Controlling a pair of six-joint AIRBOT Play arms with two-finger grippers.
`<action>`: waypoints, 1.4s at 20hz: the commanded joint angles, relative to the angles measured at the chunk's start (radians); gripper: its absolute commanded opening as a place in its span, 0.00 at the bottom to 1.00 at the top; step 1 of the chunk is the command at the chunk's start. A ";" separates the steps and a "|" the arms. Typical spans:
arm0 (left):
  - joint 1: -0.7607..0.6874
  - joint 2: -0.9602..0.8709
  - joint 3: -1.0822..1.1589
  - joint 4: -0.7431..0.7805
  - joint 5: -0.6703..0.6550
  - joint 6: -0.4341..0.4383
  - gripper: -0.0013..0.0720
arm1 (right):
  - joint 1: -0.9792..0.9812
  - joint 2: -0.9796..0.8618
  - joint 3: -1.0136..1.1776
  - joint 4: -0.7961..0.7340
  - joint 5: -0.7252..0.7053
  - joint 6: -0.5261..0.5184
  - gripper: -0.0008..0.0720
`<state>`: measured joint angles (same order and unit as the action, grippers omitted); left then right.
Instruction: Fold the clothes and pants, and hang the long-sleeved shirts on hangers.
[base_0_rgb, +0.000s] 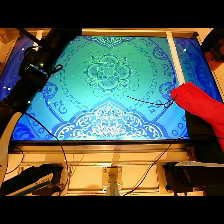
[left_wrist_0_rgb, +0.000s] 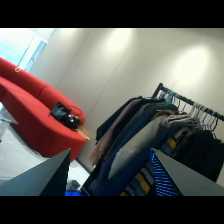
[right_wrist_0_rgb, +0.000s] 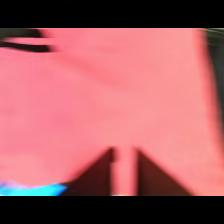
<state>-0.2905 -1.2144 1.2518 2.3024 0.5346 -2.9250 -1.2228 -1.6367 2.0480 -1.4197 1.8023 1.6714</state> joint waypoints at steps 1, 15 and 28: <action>0.011 0.000 0.001 0.001 0.000 -0.098 0.77 | 0.037 -0.002 0.000 0.542 -0.068 0.001 0.03; 0.113 0.407 0.000 0.043 -0.068 0.008 0.04 | 0.875 -0.001 0.000 0.997 -0.233 -0.069 0.03; 0.113 0.563 0.000 0.016 -0.068 0.008 0.04 | 1.068 -0.001 0.000 0.997 -0.252 -0.069 0.03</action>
<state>-0.1791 -0.6628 1.2522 2.3352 0.4679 -2.9173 -0.1699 -1.6375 2.0480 -0.4240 1.5509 1.6024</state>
